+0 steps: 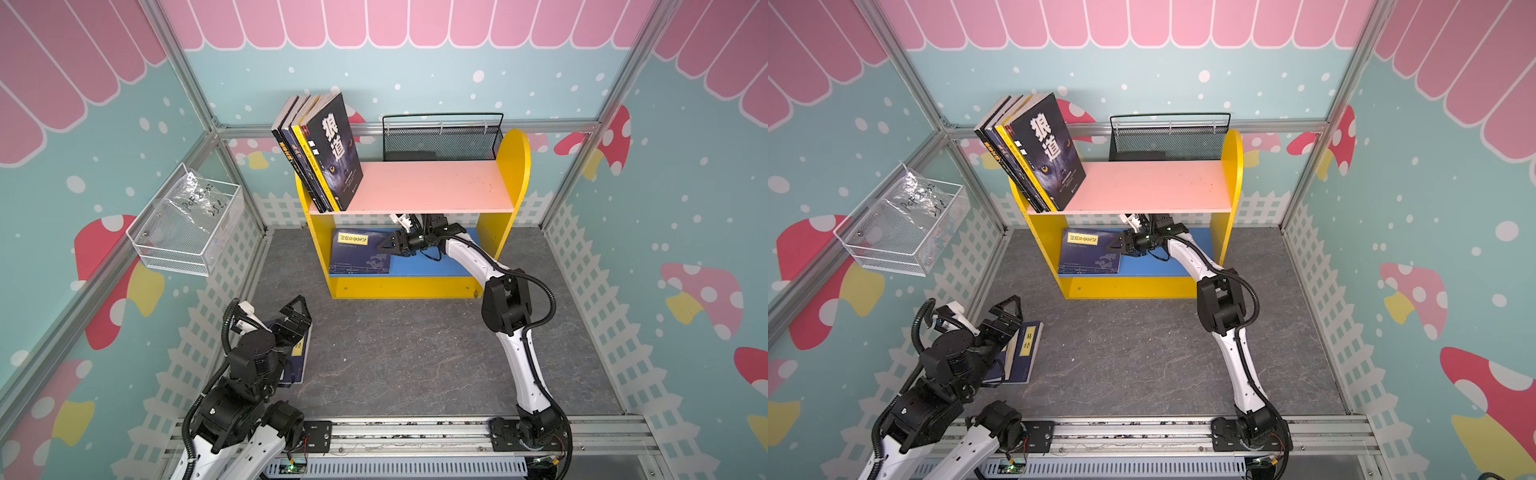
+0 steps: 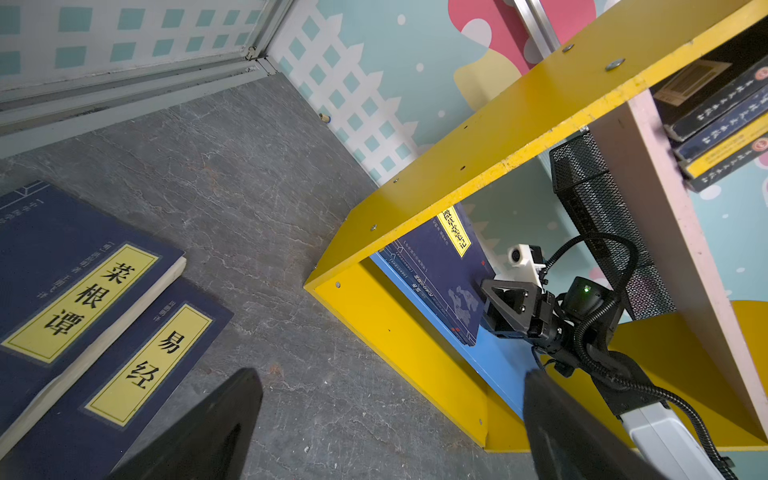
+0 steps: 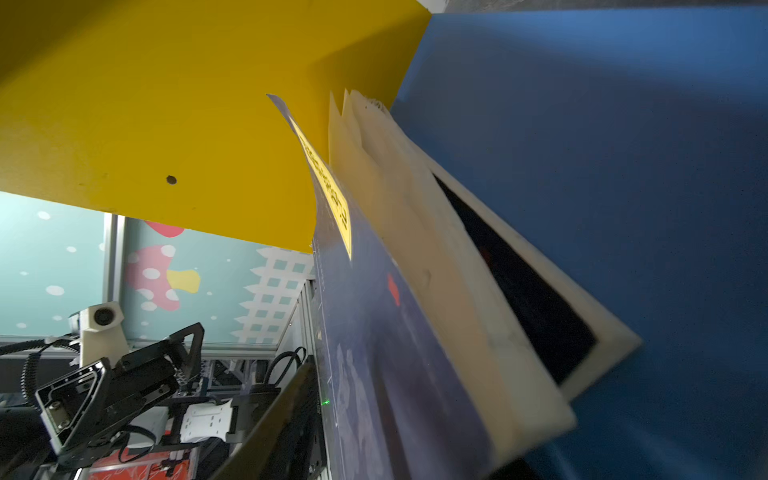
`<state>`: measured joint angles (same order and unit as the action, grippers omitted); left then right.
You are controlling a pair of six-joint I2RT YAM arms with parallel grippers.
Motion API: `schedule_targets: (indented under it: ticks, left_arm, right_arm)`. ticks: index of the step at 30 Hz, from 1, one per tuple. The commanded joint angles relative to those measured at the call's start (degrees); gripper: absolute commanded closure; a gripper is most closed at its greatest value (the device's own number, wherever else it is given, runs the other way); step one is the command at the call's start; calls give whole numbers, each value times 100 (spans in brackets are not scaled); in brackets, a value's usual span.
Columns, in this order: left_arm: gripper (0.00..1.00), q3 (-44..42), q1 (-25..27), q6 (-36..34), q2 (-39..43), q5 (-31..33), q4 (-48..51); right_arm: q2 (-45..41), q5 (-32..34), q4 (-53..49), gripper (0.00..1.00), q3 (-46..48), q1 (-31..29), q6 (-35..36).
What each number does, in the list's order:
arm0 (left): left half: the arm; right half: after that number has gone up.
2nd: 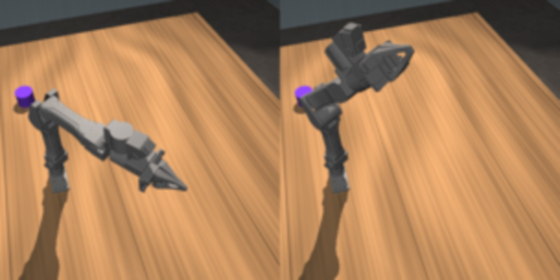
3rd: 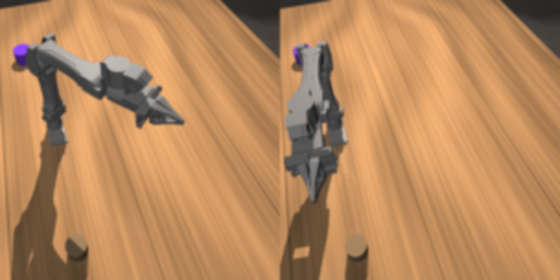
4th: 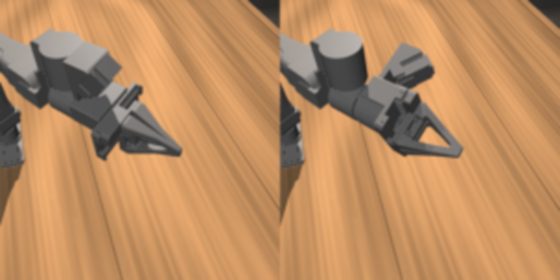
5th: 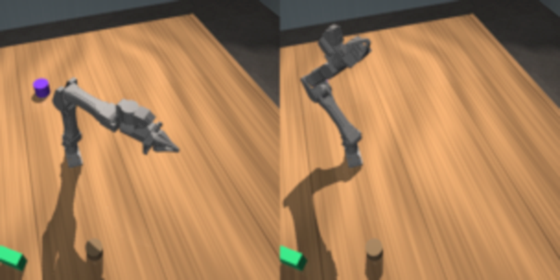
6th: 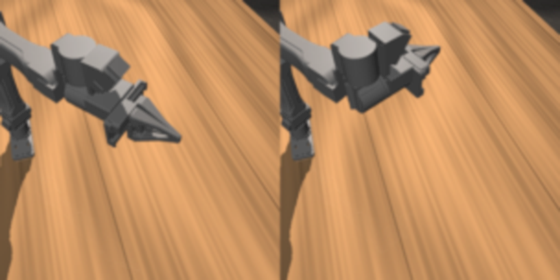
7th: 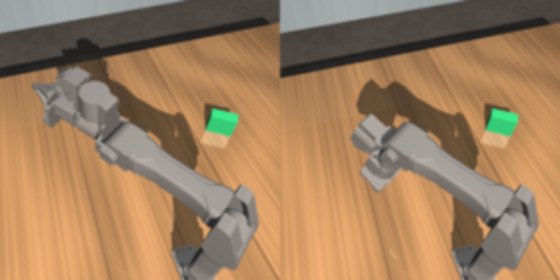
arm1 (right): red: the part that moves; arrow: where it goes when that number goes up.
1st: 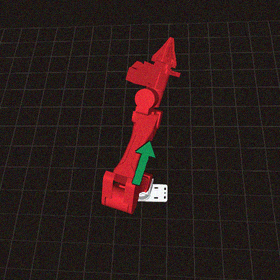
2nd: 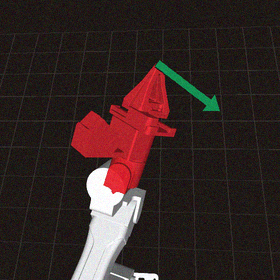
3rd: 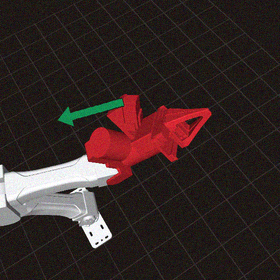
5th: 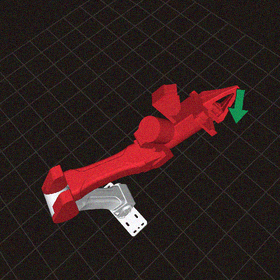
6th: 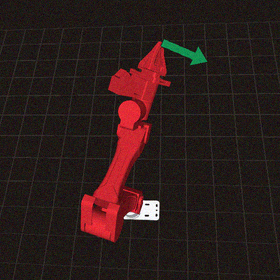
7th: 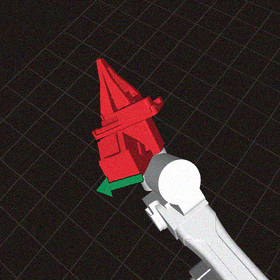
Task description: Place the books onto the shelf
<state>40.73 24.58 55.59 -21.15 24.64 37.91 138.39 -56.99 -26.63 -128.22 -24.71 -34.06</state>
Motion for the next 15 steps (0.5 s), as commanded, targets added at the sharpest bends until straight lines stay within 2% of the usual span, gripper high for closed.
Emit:
schedule_targets:
  ticks: [1,4,9,15]
  left_arm:
    - [0,-72,29,118,75,59,84]
    - [0,-84,29,126,75,78,84]
    - [0,-90,29,121,45,78,79]
    - [0,-100,29,92,84,95,94]
  right_arm:
    - [-279,705,-380,58,29,-4,199]
    - [-288,758,-314,72,34,-7,114]
    - [-190,629,-69,84,34,-6,-46]
    - [-147,299,-4,86,-34,-5,209]
